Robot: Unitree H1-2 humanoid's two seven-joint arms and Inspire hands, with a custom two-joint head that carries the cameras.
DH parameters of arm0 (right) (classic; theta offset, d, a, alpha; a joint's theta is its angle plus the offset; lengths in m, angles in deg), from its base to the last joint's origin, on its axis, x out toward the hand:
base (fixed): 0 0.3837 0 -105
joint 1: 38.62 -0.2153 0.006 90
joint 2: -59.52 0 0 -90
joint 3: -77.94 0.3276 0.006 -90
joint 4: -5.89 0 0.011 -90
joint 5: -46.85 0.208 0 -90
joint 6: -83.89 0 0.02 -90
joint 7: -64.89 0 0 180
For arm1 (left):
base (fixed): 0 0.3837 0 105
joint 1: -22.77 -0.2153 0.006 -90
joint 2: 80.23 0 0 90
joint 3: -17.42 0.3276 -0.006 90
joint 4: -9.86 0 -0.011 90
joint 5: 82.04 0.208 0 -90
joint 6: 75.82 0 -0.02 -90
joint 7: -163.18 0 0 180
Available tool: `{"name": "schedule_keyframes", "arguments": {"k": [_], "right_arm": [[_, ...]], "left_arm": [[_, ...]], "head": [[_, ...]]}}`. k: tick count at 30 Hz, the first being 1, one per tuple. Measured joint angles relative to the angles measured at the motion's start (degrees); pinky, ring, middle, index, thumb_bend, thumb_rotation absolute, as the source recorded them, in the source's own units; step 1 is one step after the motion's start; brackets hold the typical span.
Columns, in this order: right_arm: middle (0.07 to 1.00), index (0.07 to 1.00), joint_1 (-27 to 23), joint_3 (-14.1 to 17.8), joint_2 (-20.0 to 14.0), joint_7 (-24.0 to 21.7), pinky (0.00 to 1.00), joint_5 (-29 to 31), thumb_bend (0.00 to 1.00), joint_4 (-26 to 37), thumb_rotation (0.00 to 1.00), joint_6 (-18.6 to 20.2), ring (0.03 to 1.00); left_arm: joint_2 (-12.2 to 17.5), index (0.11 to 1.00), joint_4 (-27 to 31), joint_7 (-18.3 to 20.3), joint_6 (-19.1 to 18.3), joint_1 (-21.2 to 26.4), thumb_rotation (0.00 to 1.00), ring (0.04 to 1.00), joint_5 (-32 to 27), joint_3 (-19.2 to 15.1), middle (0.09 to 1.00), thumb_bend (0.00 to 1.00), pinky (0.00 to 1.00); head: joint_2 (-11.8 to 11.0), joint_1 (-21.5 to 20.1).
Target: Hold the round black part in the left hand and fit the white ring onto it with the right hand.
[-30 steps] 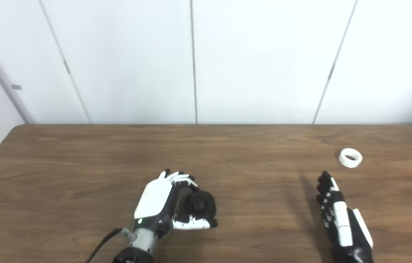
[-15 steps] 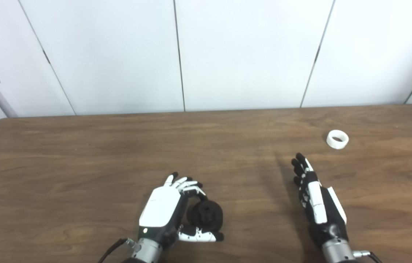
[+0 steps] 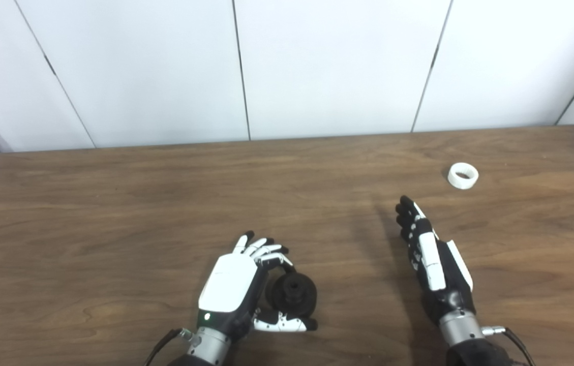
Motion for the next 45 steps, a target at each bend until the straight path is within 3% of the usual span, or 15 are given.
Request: {"name": "schedule_keyframes", "arguments": {"k": [14,18,21,24,29,33,36,41,45], "right_arm": [[0.939,0.919,-0.3,2.4,-0.4,0.2,1.0,0.5,0.58,1.6,0.99,1.6,0.942],[0.951,0.914,-1.1,3.0,-1.5,0.2,1.0,-0.5,0.54,2.1,0.91,1.8,0.957],[0.957,0.914,-2.0,4.0,-3.5,0.1,1.0,-0.7,0.54,2.4,0.79,1.9,0.964],[0.93,0.886,-3.2,5.5,-4.9,0.3,0.92,-1.5,0.56,3.3,0.66,2.7,0.939],[0.922,0.872,-5.5,5.4,-8.7,1.1,0.88,-9.5,0.62,3.7,0.67,5.1,0.918],[0.913,0.871,-7.4,7.1,-12.5,0.7,0.91,-11.7,0.63,4.0,0.51,8.0,0.91],[0.899,0.853,-9.2,7.6,-15.4,0.3,0.91,-13.6,0.68,3.7,0.46,9.1,0.92],[0.915,0.794,-13.5,7.0,-21.7,-1.0,0.93,-18.7,0.74,0.6,0.46,11.1,0.941],[0.909,0.785,-17.0,6.1,-23.7,-2.0,0.95,-20.9,0.76,-2.4,0.43,12.5,0.947]], "left_arm": [[-0.8,0.485,-1.6,-2.5,2.2,-1.2,0.06,0.882,0.0,0.0,0.786,0.52,1.0],[-0.8,0.485,-1.6,-2.8,2.2,-1.1,0.06,0.883,0.7,0.0,0.787,0.52,1.0],[-0.9,0.485,-1.7,-2.9,2.3,-1.1,0.06,0.885,1.1,0.0,0.788,0.52,1.0],[-0.9,0.485,-1.9,-3.2,2.5,-1.2,0.06,0.884,1.2,0.0,0.788,0.52,1.0],[-1.0,0.484,-2.0,-3.3,2.6,-1.1,0.06,0.88,1.3,0.1,0.785,0.52,1.0],[-1.1,0.484,-2.1,-3.5,2.6,-1.1,0.06,0.878,1.7,0.1,0.783,0.52,1.0],[-1.0,0.484,-2.1,-3.6,2.6,-1.2,0.06,0.879,1.7,0.1,0.783,0.52,1.0],[-1.0,0.484,-2.1,-3.7,2.7,-1.2,0.06,0.879,1.7,0.1,0.783,0.52,1.0],[-1.0,0.485,-2.2,-3.8,2.8,-1.2,0.05,0.88,1.6,0.1,0.784,0.52,1.0]], "head": [[0.4,-0.2],[0.4,-1.4],[0.2,-1.7],[0.0,-1.4],[-0.1,-1.8],[-0.4,-3.9],[-0.4,-3.9],[-0.7,-6.2],[-0.7,-6.9]]}}
